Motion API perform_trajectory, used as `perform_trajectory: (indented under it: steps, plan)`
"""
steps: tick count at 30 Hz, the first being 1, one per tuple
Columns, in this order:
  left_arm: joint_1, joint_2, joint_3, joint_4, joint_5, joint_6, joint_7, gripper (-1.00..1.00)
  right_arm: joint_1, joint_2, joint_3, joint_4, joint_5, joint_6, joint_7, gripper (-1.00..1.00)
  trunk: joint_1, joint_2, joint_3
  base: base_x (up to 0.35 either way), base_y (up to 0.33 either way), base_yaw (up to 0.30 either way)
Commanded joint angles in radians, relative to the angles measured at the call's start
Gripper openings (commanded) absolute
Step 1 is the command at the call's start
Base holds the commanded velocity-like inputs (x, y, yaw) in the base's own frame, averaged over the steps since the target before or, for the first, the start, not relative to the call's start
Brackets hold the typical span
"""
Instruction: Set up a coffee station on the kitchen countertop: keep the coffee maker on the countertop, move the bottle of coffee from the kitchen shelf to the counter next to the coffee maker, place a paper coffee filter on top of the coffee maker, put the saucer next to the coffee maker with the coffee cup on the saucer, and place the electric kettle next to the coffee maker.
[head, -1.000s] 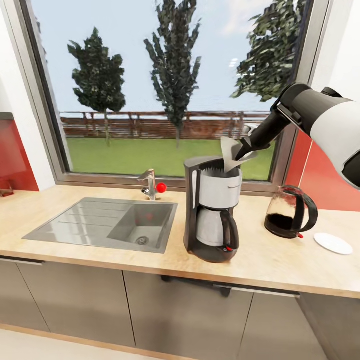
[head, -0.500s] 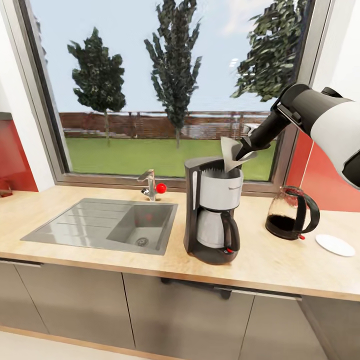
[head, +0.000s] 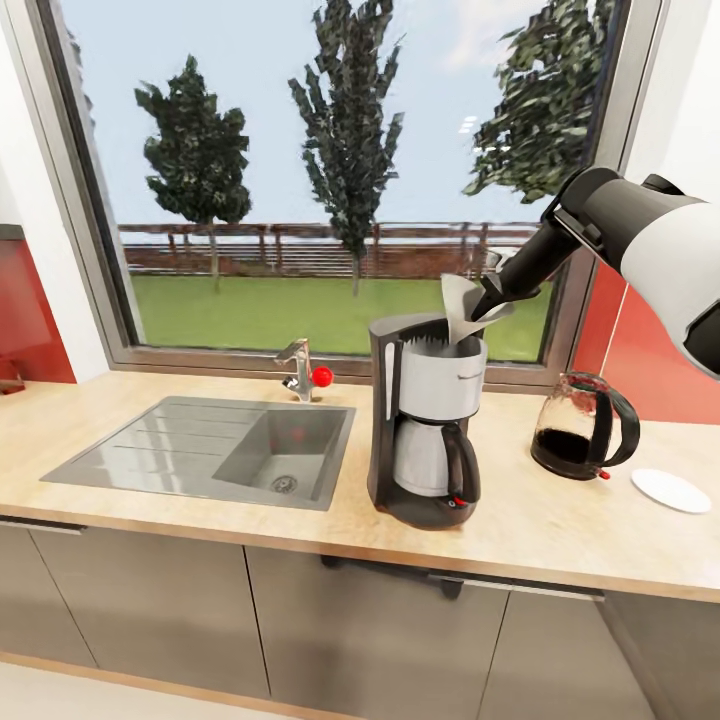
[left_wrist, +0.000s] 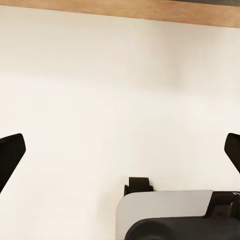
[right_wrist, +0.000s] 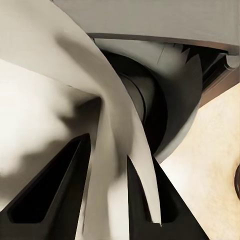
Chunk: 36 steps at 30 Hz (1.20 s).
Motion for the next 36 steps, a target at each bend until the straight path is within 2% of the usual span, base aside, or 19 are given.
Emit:
perform_trajectory:
  steps: [1, 14, 36]
  plan:
    - [0.000, 0.000, 0.002, -0.001, 0.000, -0.001, -0.001, 1.00, -0.001, -0.001, 0.008, -0.002, -0.008, 0.009, 0.002, -1.00, 0.000, -0.001, -0.002, 0.000, 0.000, 0.000]
    - [0.000, 0.000, 0.002, -0.001, -0.001, -0.002, -0.001, 1.00, -0.001, -0.001, 0.009, -0.003, -0.008, 0.009, 0.002, -1.00, 0.000, -0.001, -0.007, 0.000, 0.000, 0.000]
    - [0.000, 0.000, 0.002, -0.001, 0.000, -0.002, -0.001, 1.00, -0.001, -0.001, 0.009, -0.004, -0.008, 0.009, 0.002, -1.00, 0.000, -0.001, -0.033, 0.000, 0.000, 0.000]
